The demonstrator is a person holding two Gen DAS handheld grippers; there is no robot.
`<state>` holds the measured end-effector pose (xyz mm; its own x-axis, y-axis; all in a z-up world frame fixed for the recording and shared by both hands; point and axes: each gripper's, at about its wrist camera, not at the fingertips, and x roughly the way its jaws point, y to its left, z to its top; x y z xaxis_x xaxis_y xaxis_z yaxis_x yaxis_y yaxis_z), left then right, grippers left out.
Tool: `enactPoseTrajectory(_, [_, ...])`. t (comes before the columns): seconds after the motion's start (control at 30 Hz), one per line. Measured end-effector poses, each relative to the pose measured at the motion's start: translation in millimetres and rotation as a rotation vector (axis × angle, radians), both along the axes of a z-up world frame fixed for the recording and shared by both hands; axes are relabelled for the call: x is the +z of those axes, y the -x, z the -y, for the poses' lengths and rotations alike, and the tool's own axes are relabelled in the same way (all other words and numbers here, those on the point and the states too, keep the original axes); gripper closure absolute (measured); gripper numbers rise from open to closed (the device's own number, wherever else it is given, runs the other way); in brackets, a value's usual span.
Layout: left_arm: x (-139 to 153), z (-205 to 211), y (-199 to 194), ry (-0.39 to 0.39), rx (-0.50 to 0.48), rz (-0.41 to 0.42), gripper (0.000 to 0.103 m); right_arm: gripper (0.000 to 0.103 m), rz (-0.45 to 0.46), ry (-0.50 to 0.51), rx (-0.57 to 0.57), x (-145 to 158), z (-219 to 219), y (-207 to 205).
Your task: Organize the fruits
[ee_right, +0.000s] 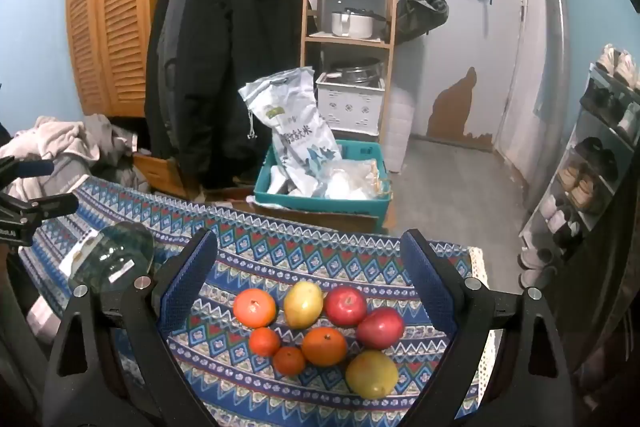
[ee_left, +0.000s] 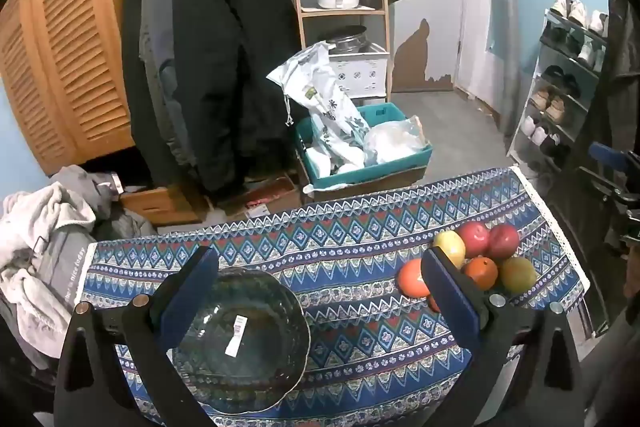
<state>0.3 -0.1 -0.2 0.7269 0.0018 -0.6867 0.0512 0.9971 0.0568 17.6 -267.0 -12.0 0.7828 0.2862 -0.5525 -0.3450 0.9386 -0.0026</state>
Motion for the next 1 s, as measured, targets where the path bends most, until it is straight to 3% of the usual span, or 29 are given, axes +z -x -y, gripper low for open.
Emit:
enactPoseTrajectory(0.5, [-12,-1,8,0.015,-0.020,0.007,0.001,0.012,-0.005,0.010,0.001,-1,-4,1])
enactPoseTrajectory(1.0, [-3,-1,7,0.023,-0.027,0.004,0.001,0.012,-0.007,0.014,0.003,-2,-9,2])
